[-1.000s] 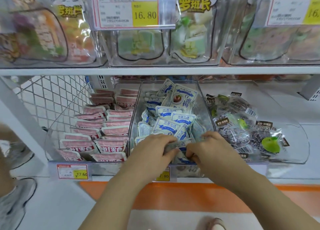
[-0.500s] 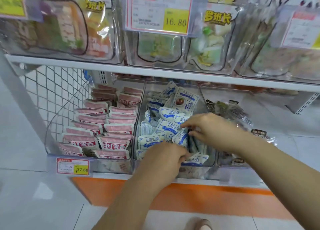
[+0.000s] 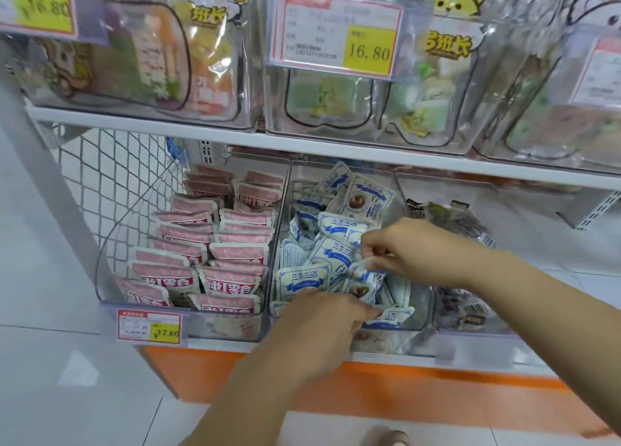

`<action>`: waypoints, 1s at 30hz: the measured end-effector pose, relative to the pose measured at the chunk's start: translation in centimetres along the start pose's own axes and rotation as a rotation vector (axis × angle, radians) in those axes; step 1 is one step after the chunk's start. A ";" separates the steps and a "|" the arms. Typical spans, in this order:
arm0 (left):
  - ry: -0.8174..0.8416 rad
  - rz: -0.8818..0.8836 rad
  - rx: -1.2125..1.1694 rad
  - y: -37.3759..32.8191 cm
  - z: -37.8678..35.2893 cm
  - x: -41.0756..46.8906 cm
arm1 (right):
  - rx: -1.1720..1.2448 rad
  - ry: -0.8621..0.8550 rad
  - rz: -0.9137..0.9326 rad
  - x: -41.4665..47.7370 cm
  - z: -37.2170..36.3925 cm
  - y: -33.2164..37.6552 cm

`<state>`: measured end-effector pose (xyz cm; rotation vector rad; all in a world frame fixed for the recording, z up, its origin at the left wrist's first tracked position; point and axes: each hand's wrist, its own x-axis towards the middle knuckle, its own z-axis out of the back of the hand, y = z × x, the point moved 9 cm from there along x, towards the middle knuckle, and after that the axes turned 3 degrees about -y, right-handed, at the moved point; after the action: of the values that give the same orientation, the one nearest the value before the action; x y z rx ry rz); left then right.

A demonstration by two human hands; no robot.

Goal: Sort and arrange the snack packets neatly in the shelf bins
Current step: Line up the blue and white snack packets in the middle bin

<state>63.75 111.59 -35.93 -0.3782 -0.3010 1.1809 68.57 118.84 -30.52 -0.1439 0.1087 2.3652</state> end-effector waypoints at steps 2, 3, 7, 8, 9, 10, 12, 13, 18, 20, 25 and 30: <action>-0.001 0.017 -0.073 0.1 0.5 0.0 | -0.026 0.008 0.012 -0.7 -0.3 0.6; 0.007 0.034 -0.115 0.2 0.6 -0.1 | -0.018 0.004 0.014 -1.1 -0.5 0.9; -0.090 0.194 -0.220 2.4 2.6 -0.9 | 0.063 0.036 -0.033 -1.9 -2.3 0.8; -0.163 0.243 -0.213 3.2 3.4 -1.2 | 0.061 0.054 -0.044 -2.1 -2.8 0.6; -0.249 0.279 -0.208 3.8 4.4 -1.3 | 0.061 0.067 -0.049 -2.2 -3.1 0.4; -0.334 0.294 -0.231 4.1 5.2 -1.5 | 0.063 0.078 -0.048 -2.4 -3.3 0.4; -0.375 0.280 -0.294 3.9 5.5 -1.3 | 0.057 0.105 -0.030 -3.0 -3.6 0.5; -0.317 0.257 -0.315 3.3 4.8 -1.0 | 0.043 0.120 -0.014 -3.4 -3.7 0.6; -0.064 0.179 -0.201 1.3 1.4 0.0 | 0.033 0.227 0.001 -4.1 -3.7 0.7; -0.057 0.185 -0.222 1.3 1.4 0.0 | 0.105 0.221 -0.020 -3.2 -2.7 0.2; -0.026 0.175 -0.275 1.0 1.2 0.0 | -0.144 0.029 -0.074 0.9 -0.5 -1.9; -0.020 0.179 -0.278 1.1 1.3 0.1 | -0.325 0.239 -0.120 2.9 -4.2 -2.3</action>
<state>62.29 112.21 -35.30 -0.6467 -0.4579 1.3222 68.44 122.01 -35.13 -0.5735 -0.1680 2.2220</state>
